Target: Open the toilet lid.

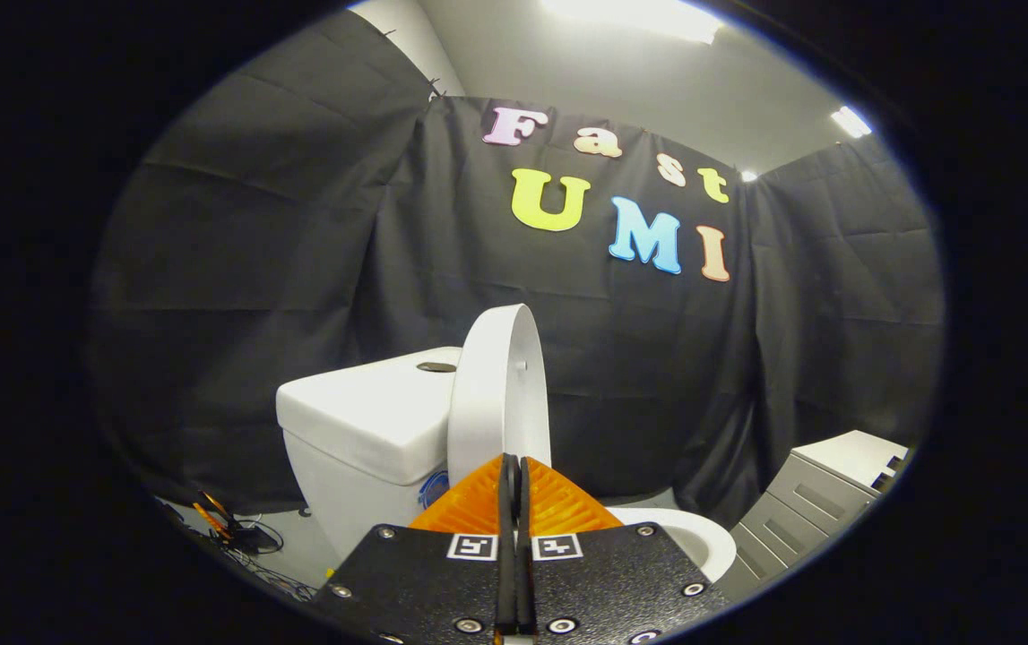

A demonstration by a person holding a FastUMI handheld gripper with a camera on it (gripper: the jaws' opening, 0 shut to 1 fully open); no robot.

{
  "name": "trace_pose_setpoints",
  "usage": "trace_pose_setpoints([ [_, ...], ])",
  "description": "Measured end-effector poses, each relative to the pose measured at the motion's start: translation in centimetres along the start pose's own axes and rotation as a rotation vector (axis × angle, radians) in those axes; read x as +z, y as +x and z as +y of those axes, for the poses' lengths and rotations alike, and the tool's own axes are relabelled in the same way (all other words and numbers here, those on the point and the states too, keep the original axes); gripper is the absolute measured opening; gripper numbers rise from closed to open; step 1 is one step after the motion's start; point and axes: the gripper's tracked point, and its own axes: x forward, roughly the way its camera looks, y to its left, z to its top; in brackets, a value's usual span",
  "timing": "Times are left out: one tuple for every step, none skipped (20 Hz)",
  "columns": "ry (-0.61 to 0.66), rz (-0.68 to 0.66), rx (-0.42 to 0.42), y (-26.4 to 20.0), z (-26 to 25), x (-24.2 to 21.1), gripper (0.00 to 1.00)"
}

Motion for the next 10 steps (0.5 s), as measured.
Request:
trace_pose_setpoints([
  [-0.016, 0.0, -0.007, -0.11, -0.09, 0.1, 0.0],
  [-0.035, -0.005, -0.016, -0.19, -0.12, 0.13, 0.0],
  [-0.051, -0.007, -0.023, -0.16, 0.0, 0.13, 0.0],
  [-0.059, -0.009, -0.032, -0.18, 0.03, 0.13, 0.0],
  [-0.052, -0.007, -0.038, -0.13, -0.01, -0.01, 0.0],
  [-0.045, -0.002, -0.04, -0.19, 0.01, -0.14, 0.0],
  [-0.045, 0.001, -0.04, -0.15, 0.0, -0.12, 0.0],
  [-0.046, 0.008, -0.036, -0.09, -0.05, -0.12, 0.0],
  [-0.045, 0.012, -0.034, -0.13, -0.14, -0.15, 0.0],
  [-0.042, 0.017, -0.029, -0.22, -0.23, -0.1, 0.0],
])
